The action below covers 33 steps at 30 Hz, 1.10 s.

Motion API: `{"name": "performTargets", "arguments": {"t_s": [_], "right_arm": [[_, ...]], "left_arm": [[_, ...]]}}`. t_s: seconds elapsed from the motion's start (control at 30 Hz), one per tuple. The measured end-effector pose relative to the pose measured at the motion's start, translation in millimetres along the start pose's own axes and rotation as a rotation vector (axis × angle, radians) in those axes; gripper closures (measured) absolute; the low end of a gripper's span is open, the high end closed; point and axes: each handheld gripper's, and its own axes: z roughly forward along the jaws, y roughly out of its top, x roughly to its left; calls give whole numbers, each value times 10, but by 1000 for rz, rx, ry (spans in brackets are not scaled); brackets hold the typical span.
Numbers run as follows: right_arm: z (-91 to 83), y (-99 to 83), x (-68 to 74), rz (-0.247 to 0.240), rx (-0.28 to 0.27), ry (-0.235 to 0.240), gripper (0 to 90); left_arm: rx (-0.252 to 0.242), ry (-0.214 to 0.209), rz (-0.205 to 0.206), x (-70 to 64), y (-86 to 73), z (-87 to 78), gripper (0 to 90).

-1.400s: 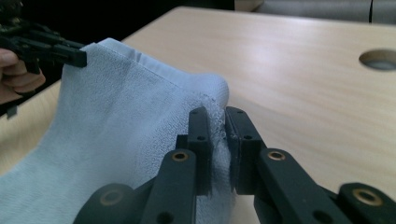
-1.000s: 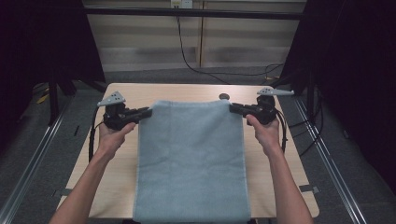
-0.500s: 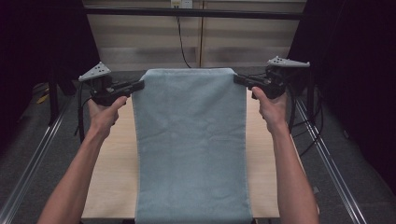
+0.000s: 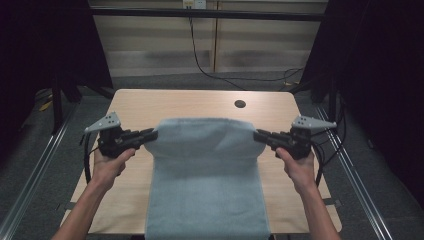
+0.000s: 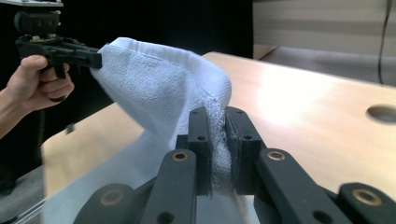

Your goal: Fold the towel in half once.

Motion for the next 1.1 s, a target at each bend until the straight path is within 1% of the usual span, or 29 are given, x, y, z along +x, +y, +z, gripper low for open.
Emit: {"name": "performTargets", "arguments": {"t_s": [0.07, 0.1, 0.17, 0.2, 0.23, 0.27, 0.3, 0.33, 0.4, 0.43, 0.47, 0.5, 0.53, 0.57, 0.6, 0.63, 0.67, 0.7, 0.77, 0.8, 0.83, 0.87, 0.9, 0.93, 0.97, 1.0, 1.03, 1.07, 1.1], "right_arm": [[-110, -118, 97, 4, 6, 8, 815], [-215, -194, 179, 7, 12, 17, 815], [-252, -220, 209, 8, 13, 24, 815], [-343, -310, 309, 2, 34, 24, 815], [-343, -310, 309, 2, 34, 24, 815], [-369, -345, 344, 2, 48, 25, 815], [-396, -394, 390, -11, 66, 19, 815], [-427, -463, 445, -21, 85, -2, 815], [-450, -573, 497, -11, 106, 1, 815], [-450, -641, 515, -11, 133, -4, 815], [-440, -817, 501, 21, 178, -8, 815], [-437, -875, 491, 27, 193, -10, 815], [-437, -875, 491, 27, 193, -10, 815], [-438, -942, 488, 29, 215, -22, 815], [-431, -1019, 477, 44, 234, -15, 815], [-410, -1078, 477, 60, 243, -7, 815], [-390, -1121, 486, 59, 265, -5, 814], [-363, -1172, 507, 56, 294, -7, 815], [-304, -1272, 525, 68, 330, 9, 815], [-251, -1344, 531, 72, 380, 2, 815], [-227, -1375, 529, 72, 398, 0, 814], [-227, -1375, 529, 72, 398, 0, 814], [-208, -1396, 525, 71, 410, 0, 814], [-192, -1410, 522, 54, 424, -24, 814], [-173, -1430, 512, 58, 440, -36, 814], [-145, -1456, 488, 64, 457, -42, 814], [-120, -1478, 463, 64, 476, -44, 813], [-92, -1484, 444, 73, 486, -43, 814], [-75, -1479, 438, 68, 490, -47, 814]], "left_arm": [[10, 0, 11, -110, -100, -104, 811], [1, -3, 5, -155, -146, -144, 812], [-4, -13, 8, -226, -230, -210, 812], [16, -32, -27, -291, -355, -237, 812], [16, -32, -27, -291, -355, -237, 813], [39, -33, -36, -322, -425, -238, 813], [61, -37, -44, -373, -518, -237, 813], [75, -39, -40, -410, -590, -237, 812], [115, -38, -63, -447, -695, -221, 813], [142, -43, -76, -476, -770, -203, 813], [193, -51, -65, -513, -890, -168, 812], [193, -51, -65, -513, -890, -168, 812], [219, -62, -71, -514, -970, -151, 812], [232, -74, -79, -504, -1070, -133, 812], [276, -90, -95, -488, -1136, -108, 811], [308, -93, -102, -480, -1174, -91, 807], [325, -97, -106, -467, -1214, -89, 807], [340, -97, -123, -472, -1250, -87, 807], [364, -96, -113, -518, -1288, -81, 807], [389, -99, -89, -563, -1323, -73, 807], [413, -83, -68, -571, -1349, -59, 808], [413, -83, -68, -571, -1349, -59, 807], [438, -54, -47, -566, -1383, -36, 807], [431, -72, -67, -539, -1401, -28, 807], [428, -81, -79, -512, -1402, -21, 807], [426, -81, -72, -483, -1400, -9, 807], [422, -73, -76, -457, -1396, 15, 807], [421, -71, -76, -436, -1389, 27, 806], [415, -57, -73, -408, -1381, 51, 806]]}}
